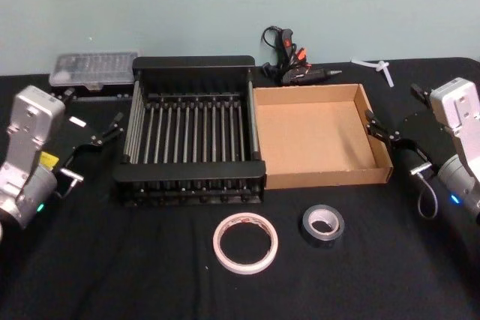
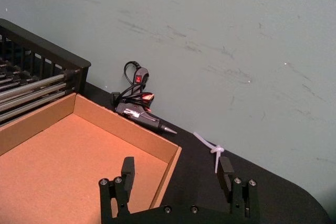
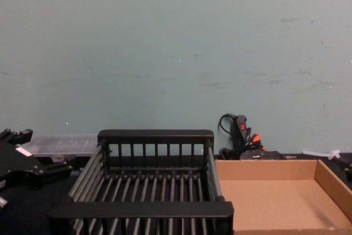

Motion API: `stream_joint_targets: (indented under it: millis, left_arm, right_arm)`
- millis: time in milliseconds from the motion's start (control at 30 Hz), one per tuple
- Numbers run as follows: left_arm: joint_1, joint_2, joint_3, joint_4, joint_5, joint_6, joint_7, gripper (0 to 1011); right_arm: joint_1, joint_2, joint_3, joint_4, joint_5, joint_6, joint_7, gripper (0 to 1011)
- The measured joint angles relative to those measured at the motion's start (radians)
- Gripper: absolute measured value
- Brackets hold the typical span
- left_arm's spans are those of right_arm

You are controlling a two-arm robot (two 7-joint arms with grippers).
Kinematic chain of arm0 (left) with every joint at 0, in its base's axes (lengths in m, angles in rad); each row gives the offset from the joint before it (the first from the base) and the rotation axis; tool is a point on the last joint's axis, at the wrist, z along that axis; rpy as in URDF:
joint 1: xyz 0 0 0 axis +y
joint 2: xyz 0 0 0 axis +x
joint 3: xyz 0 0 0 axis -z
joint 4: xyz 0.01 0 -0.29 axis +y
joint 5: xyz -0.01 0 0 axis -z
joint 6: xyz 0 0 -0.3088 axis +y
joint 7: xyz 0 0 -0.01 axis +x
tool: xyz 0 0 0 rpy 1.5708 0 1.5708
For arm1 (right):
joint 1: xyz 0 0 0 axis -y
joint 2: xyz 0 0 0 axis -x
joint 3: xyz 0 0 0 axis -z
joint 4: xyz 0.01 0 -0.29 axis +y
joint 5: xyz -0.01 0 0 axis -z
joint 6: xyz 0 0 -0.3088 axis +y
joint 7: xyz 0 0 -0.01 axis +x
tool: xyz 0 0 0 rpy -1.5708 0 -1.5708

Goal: Pick up the white tape and place it into the black box , Pick up the silver tape and place it into the brown box.

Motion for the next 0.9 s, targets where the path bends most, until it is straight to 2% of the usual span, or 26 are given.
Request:
stream_joint_targets:
  millis: [900]
  left_arm:
    - [0.0, 0.0, 0.0, 0.0, 0.0, 0.0, 0.0, 1001]
  right_arm:
    - [0.0, 0.0, 0.0, 0.0, 0.0, 0.0, 0.0, 1002]
